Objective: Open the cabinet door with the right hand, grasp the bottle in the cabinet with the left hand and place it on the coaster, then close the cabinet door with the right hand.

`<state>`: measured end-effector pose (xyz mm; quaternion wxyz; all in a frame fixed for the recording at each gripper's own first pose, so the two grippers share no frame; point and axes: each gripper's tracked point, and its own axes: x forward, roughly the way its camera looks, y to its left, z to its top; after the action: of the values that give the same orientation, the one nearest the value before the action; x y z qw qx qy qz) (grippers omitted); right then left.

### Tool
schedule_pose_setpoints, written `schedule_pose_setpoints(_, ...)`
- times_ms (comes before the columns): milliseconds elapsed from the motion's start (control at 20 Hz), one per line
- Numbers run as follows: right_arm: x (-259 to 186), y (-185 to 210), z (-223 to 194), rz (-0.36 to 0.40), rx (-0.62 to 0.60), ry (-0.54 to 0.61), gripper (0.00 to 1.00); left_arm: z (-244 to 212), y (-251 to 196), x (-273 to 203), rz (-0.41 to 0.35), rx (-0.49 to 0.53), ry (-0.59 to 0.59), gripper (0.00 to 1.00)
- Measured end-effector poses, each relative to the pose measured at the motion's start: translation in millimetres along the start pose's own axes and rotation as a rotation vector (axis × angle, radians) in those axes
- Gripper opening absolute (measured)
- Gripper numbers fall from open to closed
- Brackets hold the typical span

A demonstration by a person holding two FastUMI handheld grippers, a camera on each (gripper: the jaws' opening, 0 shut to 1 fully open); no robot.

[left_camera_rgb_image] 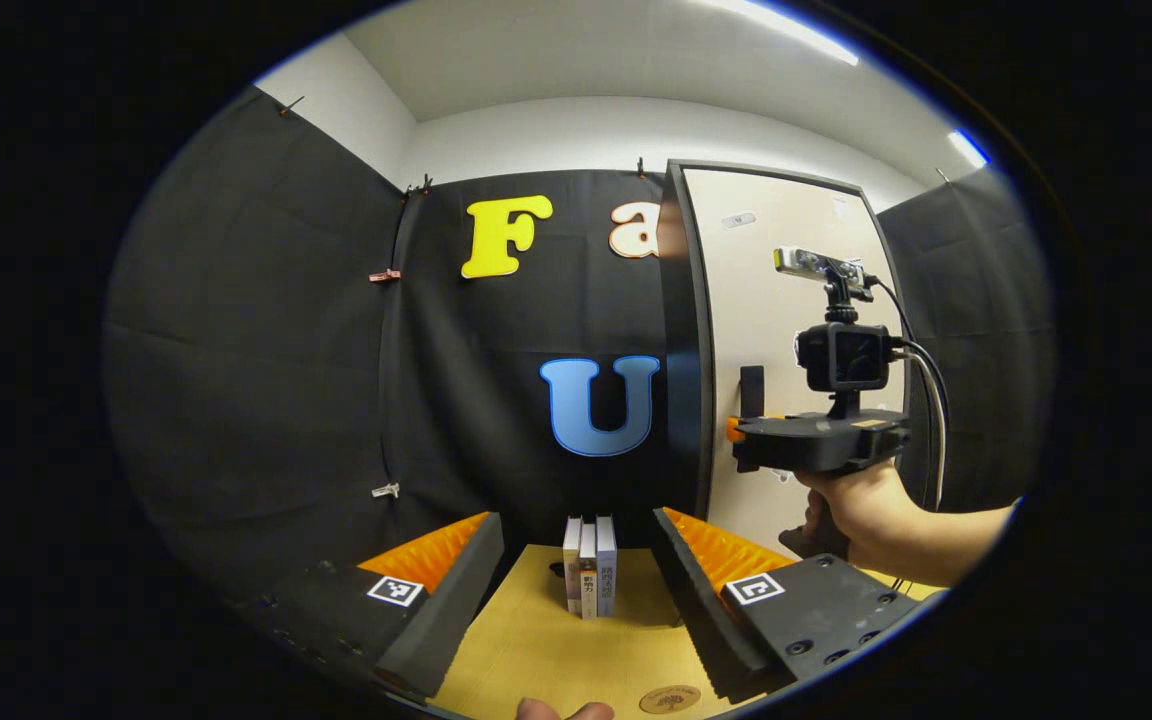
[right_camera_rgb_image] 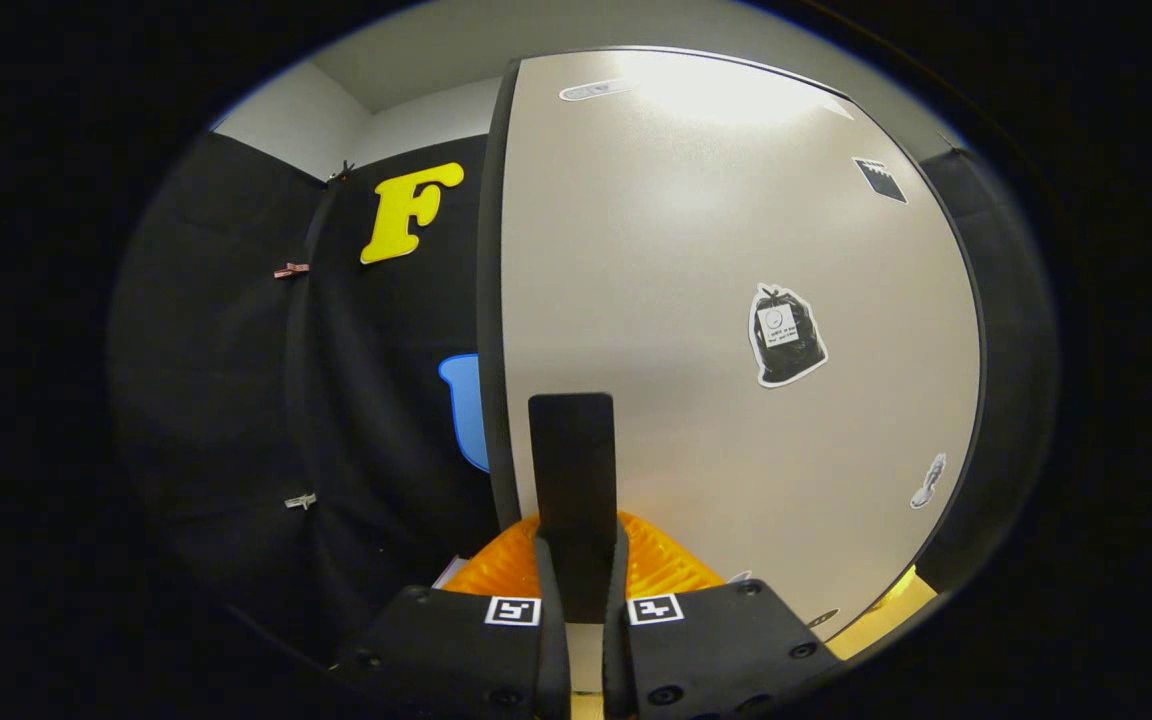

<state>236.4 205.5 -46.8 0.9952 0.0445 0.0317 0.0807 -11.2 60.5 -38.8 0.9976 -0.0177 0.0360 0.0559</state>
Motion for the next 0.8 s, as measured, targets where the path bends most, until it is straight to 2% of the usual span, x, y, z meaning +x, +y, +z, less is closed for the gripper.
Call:
schedule_pose_setpoints(250, -43, 6, 7, 0.084, 0.016, -0.003, 0.17, 6, -3, -4, 0.000, -0.009, -0.004, 0.94)
schedule_pose_setpoints(350, -70, -3, 8, 0.109, 0.012, 0.002, 0.17, 8, -6, -5, -0.002, -0.014, -0.004, 0.94)
schedule_pose_setpoints(650, -139, -25, 12, 0.136, -0.001, 0.017, 0.17, 23, -20, -12, -0.024, -0.015, -0.013, 0.94)
schedule_pose_setpoints(800, -173, -43, 15, 0.140, -0.021, 0.003, 0.16, 22, -38, -29, -0.038, -0.010, -0.016, 0.94)
